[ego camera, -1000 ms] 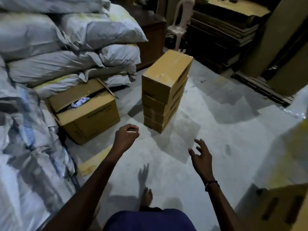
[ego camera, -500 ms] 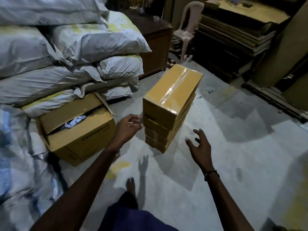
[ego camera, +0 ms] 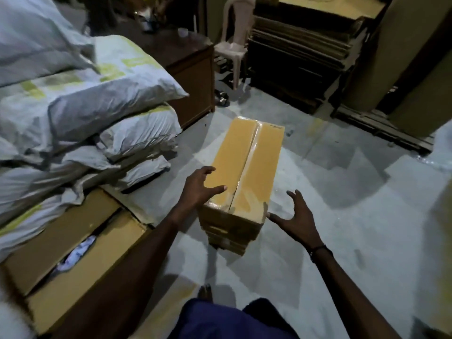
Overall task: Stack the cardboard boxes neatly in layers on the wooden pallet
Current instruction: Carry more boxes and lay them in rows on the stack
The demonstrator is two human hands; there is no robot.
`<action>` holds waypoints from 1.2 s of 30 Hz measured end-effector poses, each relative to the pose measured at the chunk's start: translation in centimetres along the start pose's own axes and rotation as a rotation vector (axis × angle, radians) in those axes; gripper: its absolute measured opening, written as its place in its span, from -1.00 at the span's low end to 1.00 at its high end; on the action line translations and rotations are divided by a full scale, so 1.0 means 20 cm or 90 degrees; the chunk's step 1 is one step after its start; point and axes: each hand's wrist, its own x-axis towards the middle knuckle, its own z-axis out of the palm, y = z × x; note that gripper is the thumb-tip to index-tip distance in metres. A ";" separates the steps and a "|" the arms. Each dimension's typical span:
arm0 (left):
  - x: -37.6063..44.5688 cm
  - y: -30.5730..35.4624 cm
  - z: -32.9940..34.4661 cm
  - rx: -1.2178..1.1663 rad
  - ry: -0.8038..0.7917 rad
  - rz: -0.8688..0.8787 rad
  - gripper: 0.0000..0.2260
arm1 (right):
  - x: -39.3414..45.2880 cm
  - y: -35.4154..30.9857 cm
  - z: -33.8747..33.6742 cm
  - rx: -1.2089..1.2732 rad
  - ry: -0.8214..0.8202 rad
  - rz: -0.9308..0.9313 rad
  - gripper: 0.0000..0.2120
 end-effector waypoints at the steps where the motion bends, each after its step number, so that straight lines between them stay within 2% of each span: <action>1: 0.09 0.00 0.01 0.025 -0.016 0.008 -0.33 | 0.07 -0.02 0.00 -0.017 -0.012 0.005 0.03; 11: 0.81 -0.18 0.24 0.310 -0.179 -0.009 0.08 | 0.86 -0.06 0.11 -0.167 -0.179 -0.047 0.31; 17: 0.99 -0.21 0.30 0.371 -0.241 -0.073 0.21 | 1.20 -0.01 0.21 -0.199 -0.232 -0.024 0.46; 24: 1.15 -0.27 0.36 0.331 -0.316 -0.099 0.30 | 1.32 0.07 0.28 -0.192 -0.275 0.054 0.49; 28: 1.21 -0.30 0.39 0.308 -0.355 -0.111 0.34 | 1.30 0.04 0.31 -0.153 -0.259 0.094 0.48; 31: 1.23 -0.30 0.42 0.335 -0.355 -0.104 0.38 | 1.30 -0.01 0.35 -0.148 -0.242 0.129 0.49; 36: 1.20 -0.27 0.43 0.349 -0.340 -0.079 0.32 | 1.27 -0.07 0.38 -0.135 -0.205 0.196 0.47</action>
